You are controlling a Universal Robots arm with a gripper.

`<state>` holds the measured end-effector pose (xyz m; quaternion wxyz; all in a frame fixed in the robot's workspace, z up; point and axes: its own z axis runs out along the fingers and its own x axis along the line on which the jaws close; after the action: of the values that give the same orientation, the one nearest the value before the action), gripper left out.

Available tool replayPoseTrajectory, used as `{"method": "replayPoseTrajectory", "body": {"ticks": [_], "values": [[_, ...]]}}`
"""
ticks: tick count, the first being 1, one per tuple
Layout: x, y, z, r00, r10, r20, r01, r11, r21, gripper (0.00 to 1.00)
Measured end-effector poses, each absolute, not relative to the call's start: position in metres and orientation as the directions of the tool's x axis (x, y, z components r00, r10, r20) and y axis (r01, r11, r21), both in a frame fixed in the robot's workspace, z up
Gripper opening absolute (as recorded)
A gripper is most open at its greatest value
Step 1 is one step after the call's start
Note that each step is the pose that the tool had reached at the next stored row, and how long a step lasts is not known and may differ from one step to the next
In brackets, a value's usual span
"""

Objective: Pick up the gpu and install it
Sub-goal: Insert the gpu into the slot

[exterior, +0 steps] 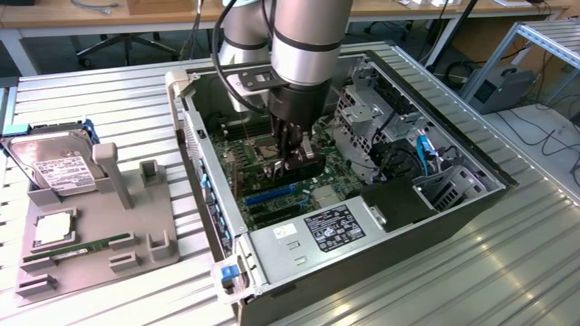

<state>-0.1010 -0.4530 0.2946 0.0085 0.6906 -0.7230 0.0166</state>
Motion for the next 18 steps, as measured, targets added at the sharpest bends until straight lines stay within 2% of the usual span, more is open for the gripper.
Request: {"method": "replayPoseTrajectory", "body": {"ticks": [18], "values": [[-0.1079, -0.4497, 0.2876, -0.046, -0.998, 0.035, -0.999, 0.046, -0.012, 0.27]]}}
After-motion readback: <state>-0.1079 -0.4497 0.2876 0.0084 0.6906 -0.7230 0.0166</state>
